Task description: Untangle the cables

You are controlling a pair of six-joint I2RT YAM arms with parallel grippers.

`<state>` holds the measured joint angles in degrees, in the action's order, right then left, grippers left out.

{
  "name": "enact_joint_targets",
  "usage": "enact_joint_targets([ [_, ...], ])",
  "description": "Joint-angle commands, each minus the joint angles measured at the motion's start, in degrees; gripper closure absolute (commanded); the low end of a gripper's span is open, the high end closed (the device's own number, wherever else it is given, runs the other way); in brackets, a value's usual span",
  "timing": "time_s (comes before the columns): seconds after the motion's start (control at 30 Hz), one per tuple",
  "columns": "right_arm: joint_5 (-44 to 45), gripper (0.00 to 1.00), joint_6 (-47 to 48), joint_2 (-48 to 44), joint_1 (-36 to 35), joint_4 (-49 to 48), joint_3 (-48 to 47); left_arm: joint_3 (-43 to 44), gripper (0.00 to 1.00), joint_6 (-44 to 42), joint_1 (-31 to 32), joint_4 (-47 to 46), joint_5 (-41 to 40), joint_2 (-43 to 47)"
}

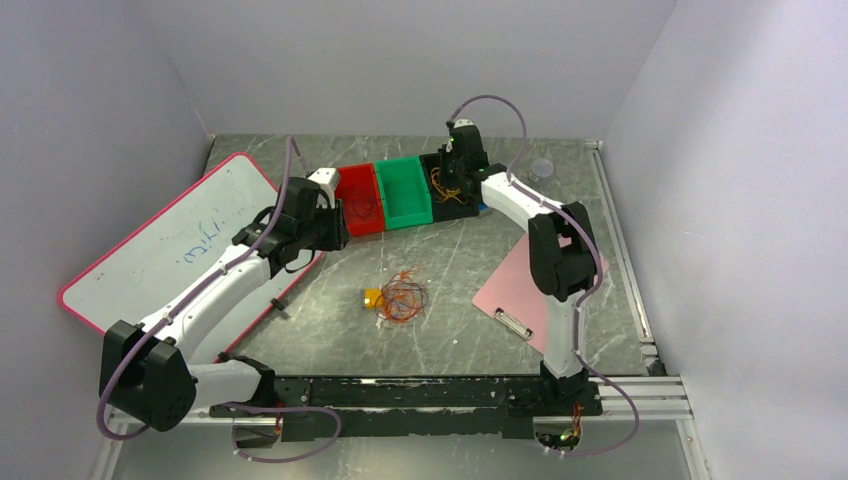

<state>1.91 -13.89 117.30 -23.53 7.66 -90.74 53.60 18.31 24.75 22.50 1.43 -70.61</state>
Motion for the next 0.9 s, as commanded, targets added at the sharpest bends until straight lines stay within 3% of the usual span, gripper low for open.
enact_joint_targets([
  [0.0,-0.6,1.0,0.6,4.2,0.4,0.9,-1.9,-0.1,0.64,-0.8,-0.9,-1.6,1.7,-0.3],
  [0.43,-0.2,1.0,2.6,10.3,0.5,1.9,-5.1,-0.3,0.63,-0.9,-0.9,-1.7,2.2,-0.1],
  [0.7,1.3,0.74,3.7,5.5,0.5,1.5,-5.4,-0.5,0.54,-0.9,-1.0,-1.9,2.2,0.1],
  [0.87,2.0,0.63,3.9,1.3,0.6,1.7,-5.0,-0.5,0.53,-0.9,-1.1,-2.0,2.4,0.0],
])
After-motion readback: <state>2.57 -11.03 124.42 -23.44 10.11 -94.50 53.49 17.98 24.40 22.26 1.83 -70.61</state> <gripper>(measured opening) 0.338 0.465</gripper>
